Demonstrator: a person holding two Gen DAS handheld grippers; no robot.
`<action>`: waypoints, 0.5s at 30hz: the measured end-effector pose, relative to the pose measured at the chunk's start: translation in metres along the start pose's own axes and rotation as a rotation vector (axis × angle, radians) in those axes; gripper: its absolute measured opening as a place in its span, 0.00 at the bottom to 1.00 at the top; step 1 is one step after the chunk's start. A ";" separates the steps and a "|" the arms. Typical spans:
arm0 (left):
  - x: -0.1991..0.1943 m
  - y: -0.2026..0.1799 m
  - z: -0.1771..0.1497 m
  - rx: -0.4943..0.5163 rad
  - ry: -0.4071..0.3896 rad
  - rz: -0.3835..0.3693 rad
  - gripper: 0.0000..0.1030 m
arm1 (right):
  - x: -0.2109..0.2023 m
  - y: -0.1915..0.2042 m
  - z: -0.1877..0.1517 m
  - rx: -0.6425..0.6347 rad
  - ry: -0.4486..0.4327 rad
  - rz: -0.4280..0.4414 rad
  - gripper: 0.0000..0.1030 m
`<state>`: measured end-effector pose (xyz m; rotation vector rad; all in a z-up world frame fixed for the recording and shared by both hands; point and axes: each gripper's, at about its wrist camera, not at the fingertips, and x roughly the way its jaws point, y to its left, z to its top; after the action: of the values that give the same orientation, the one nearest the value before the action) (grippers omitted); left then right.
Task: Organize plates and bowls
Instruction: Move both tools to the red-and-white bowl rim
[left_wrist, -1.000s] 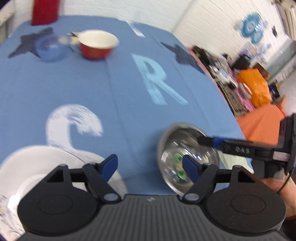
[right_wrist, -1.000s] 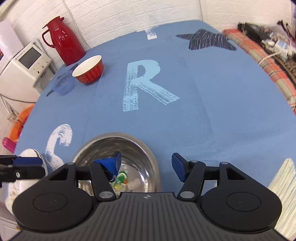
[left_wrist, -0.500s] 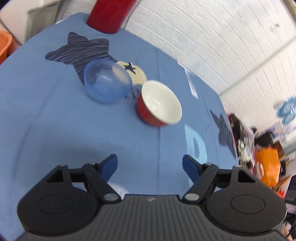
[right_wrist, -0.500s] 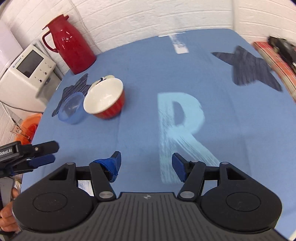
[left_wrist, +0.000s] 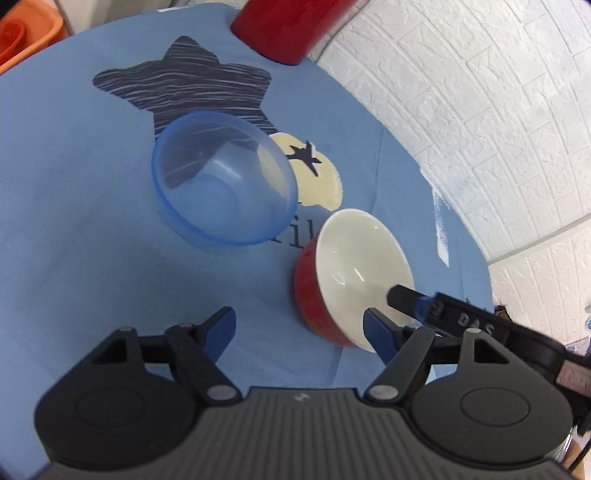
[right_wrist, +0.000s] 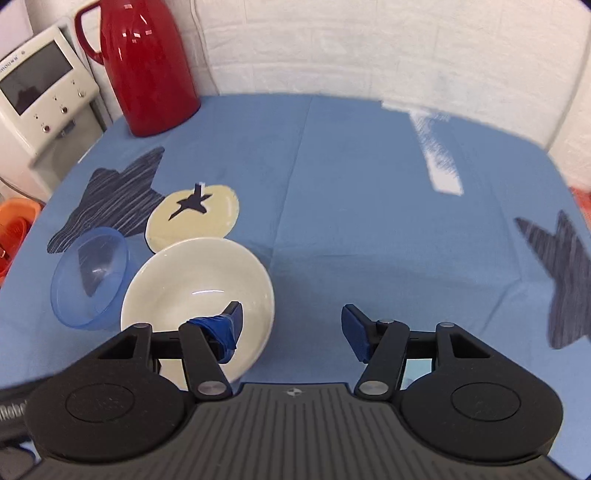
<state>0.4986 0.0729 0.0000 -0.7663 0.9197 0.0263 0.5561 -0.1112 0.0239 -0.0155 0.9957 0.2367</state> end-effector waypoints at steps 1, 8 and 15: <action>0.003 0.001 0.000 0.000 0.010 -0.001 0.73 | 0.006 -0.001 0.001 0.015 0.011 0.025 0.42; 0.012 -0.001 0.005 0.037 0.022 0.030 0.63 | 0.029 0.006 -0.003 0.013 0.058 0.068 0.45; 0.012 -0.003 0.006 0.025 0.022 0.016 0.51 | 0.034 0.008 -0.008 -0.046 0.028 0.052 0.49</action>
<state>0.5113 0.0706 -0.0053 -0.7378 0.9456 0.0201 0.5653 -0.0979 -0.0081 -0.0352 1.0194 0.3083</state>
